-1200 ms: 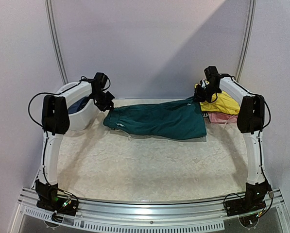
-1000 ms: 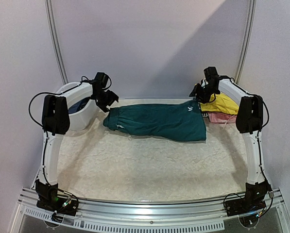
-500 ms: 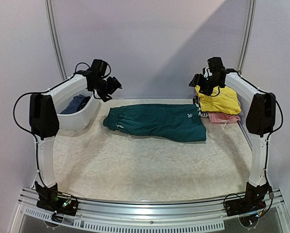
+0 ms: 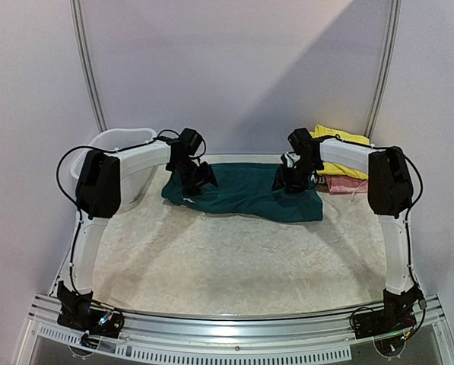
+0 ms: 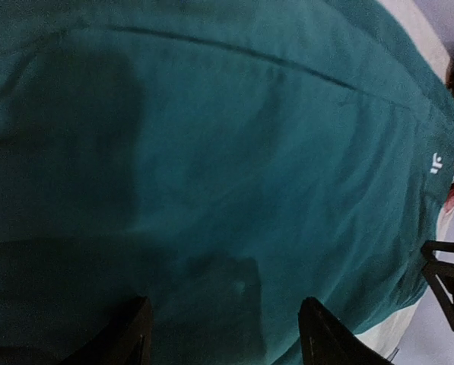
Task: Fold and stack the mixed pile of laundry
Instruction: Move the rectangle-folded shorts to the center of the board.
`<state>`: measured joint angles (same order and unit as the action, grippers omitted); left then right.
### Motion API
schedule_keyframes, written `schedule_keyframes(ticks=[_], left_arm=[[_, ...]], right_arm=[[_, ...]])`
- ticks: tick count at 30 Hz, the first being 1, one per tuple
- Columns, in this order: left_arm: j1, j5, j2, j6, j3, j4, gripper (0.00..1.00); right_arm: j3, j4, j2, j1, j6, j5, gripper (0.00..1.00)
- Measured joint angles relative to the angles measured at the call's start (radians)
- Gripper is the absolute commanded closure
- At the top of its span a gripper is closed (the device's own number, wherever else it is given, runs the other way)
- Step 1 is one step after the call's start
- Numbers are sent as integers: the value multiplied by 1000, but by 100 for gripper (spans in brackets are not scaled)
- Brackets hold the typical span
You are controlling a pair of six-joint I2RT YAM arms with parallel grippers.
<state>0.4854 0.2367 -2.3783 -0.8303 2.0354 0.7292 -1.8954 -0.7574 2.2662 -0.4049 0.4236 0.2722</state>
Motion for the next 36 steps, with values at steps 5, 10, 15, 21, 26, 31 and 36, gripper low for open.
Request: schedule_keyframes(ticks=[5,10,15,21,26,31,36], left_arm=[[8,12,-14,31,-26,30,35],[13,14,15,58,-126,11,36],[29,15,126,71,-311,-27,37],[74,15,305,77,-587,-64,38],[166,17,523,62,-870,-58,37],[321,-19,811,34,-1052,63,15],[371,-164,1168,21,-1069,183,0]], right_arm=[[73,-15,4,-3,-3,-1,48],[180,23,-25,-11,4,2,50],[322,92,-106,-32,27,0,51],[508,127,-230,-105,74,-8,51],[693,94,-374,-211,142,-20,50],[856,-63,-565,-351,251,-58,47],[869,-179,-814,-393,352,-97,32]])
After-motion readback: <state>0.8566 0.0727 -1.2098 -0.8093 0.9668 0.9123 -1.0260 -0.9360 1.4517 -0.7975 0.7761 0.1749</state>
